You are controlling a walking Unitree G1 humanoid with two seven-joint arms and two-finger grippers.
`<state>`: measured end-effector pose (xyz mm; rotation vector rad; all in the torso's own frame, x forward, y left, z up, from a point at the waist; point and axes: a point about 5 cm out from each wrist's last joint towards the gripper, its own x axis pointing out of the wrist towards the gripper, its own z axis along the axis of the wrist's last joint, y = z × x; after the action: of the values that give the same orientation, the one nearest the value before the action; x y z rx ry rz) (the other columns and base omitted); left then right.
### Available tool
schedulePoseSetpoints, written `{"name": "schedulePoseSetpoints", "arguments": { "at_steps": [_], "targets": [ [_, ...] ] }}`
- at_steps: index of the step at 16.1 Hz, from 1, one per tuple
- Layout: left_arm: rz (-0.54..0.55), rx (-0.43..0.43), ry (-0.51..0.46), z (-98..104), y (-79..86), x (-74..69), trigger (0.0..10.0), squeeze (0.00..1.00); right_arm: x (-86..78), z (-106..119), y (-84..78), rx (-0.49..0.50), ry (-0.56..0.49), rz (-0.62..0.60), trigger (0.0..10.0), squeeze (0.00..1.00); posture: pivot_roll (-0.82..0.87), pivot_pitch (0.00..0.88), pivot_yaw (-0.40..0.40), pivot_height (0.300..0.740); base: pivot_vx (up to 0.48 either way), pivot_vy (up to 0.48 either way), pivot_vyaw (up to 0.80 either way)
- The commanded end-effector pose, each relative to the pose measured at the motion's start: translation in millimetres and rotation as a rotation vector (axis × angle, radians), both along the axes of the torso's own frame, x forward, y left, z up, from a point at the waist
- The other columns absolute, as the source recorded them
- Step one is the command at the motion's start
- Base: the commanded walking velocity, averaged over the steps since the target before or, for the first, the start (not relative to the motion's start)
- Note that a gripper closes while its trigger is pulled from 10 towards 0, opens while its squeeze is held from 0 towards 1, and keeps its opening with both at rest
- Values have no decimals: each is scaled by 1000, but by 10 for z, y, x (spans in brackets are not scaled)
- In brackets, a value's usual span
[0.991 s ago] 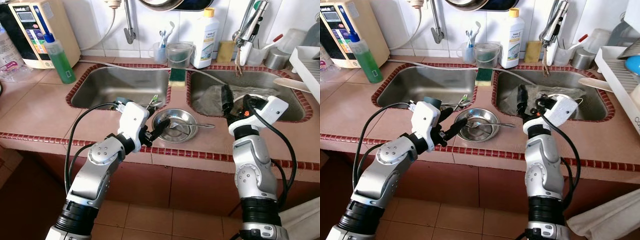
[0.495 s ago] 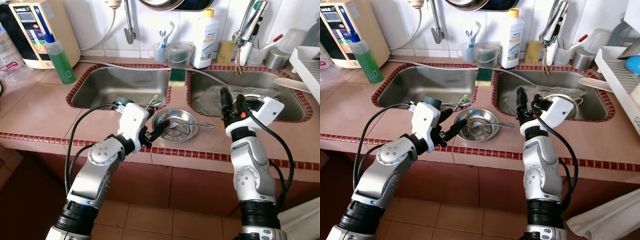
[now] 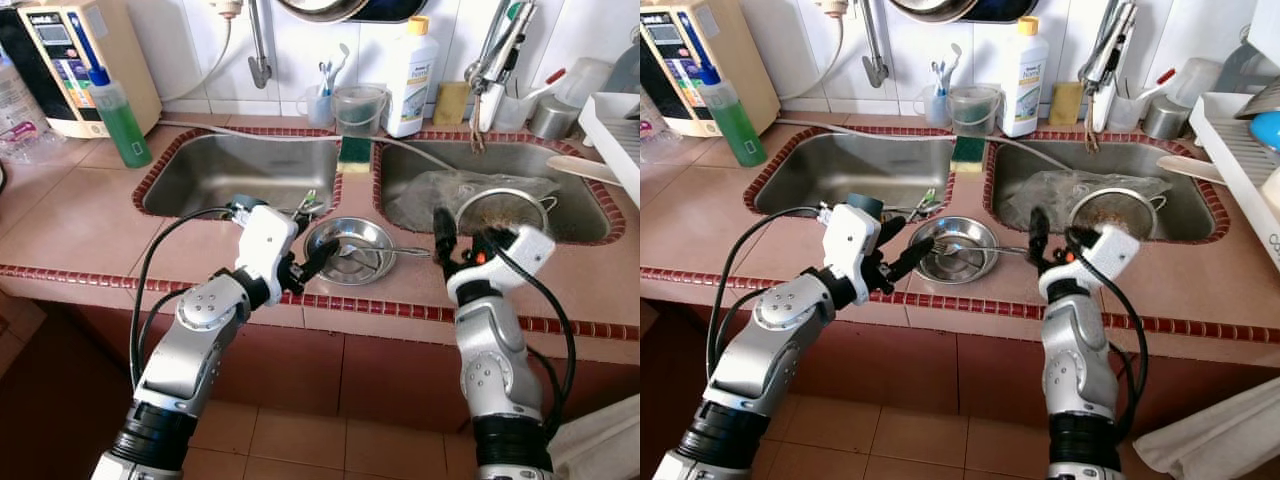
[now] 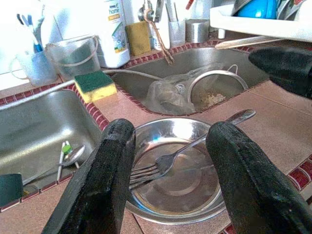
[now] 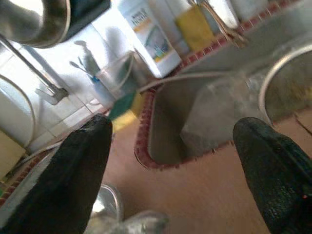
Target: Kitchen organization
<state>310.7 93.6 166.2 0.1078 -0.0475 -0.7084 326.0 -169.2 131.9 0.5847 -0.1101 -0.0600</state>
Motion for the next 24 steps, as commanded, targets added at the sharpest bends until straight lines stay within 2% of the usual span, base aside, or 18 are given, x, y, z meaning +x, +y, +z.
{"name": "schedulePoseSetpoints", "arguments": {
  "at_steps": [1,2,3,6,13,14,15,16,17,23,24],
  "targets": [
    [10,8,-10,28,29,19,10000,0,7,-78,16,49,36,5,10000,1000,-178,34,55,736,0,0,0],
    [10,9,-10,28,32,19,10000,0,13,-86,30,71,35,19,10000,792,-178,35,55,736,0,0,0],
    [10,11,-10,28,34,18,10000,0,33,-92,64,121,29,56,10000,0,-176,34,55,736,0,0,0],
    [7,11,-10,34,30,6,10000,0,98,-112,137,323,22,136,10000,0,-169,30,52,736,0,0,0],
    [-17,23,-3,4,20,-51,10000,0,110,-275,130,547,59,162,10000,0,-156,22,42,736,0,0,0],
    [-16,23,-3,3,21,-52,10000,0,106,-293,129,549,62,163,9137,0,-157,21,44,736,0,0,0],
    [-17,22,-3,3,12,-53,10000,0,105,-304,135,562,62,168,3804,0,-159,19,45,736,0,0,0],
    [-20,23,-3,3,4,-55,10000,0,108,-303,142,580,60,173,3255,0,-160,19,45,736,0,0,0],
    [-24,23,-3,3,-8,-60,10000,0,113,-290,151,613,47,189,0,0,-162,18,46,736,0,0,0],
    [-20,18,-1,10,-13,-56,10000,0,151,-205,202,594,28,245,0,0,-160,28,44,736,0,0,0],
    [-17,17,-1,9,-11,-58,10000,0,157,-195,219,593,34,251,6824,0,-160,32,43,736,0,0,0]
  ]
}}
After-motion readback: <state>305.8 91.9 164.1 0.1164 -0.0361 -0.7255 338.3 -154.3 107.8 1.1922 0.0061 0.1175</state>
